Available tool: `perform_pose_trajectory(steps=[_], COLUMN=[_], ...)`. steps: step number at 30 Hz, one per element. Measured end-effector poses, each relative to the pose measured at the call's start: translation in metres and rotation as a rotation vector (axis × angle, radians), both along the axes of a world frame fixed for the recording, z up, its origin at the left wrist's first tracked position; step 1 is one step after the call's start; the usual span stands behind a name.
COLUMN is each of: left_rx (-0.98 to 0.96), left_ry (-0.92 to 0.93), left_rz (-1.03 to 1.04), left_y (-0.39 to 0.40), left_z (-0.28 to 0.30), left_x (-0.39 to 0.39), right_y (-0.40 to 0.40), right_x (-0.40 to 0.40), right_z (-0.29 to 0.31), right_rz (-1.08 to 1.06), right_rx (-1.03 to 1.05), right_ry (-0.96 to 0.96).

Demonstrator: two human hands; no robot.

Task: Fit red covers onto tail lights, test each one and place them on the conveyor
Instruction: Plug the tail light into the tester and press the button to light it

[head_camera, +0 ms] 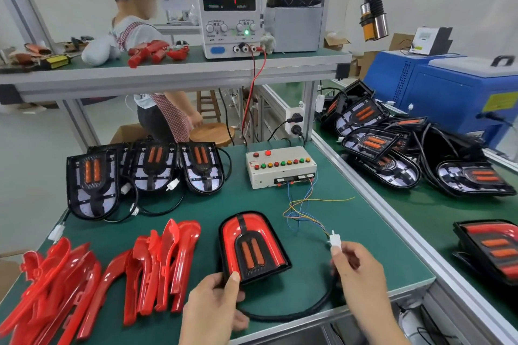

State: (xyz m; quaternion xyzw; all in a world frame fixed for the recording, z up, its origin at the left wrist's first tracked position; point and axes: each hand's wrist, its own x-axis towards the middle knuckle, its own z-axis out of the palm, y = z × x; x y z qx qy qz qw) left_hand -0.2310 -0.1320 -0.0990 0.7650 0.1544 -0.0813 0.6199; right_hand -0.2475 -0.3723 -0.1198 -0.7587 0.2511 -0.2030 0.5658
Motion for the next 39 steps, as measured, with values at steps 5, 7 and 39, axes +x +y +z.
perform_pose_trajectory(steps=[5,7,39], left_rx=[0.619,0.558,-0.404], left_ry=[-0.250,-0.450,0.176], left_rz=[0.005,0.027,-0.293], left_y=[-0.001,-0.013,-0.168], left_z=[0.025,0.034,0.022], left_x=[-0.009,-0.011,0.075], right_y=[-0.007,-0.007,-0.007], right_x=[0.003,0.004,0.012], right_z=[-0.012,-0.015,-0.010], right_rz=[-0.040,-0.095,-0.068], right_rx=[0.042,0.134,0.211], right_ry=[-0.040,-0.091,-0.139])
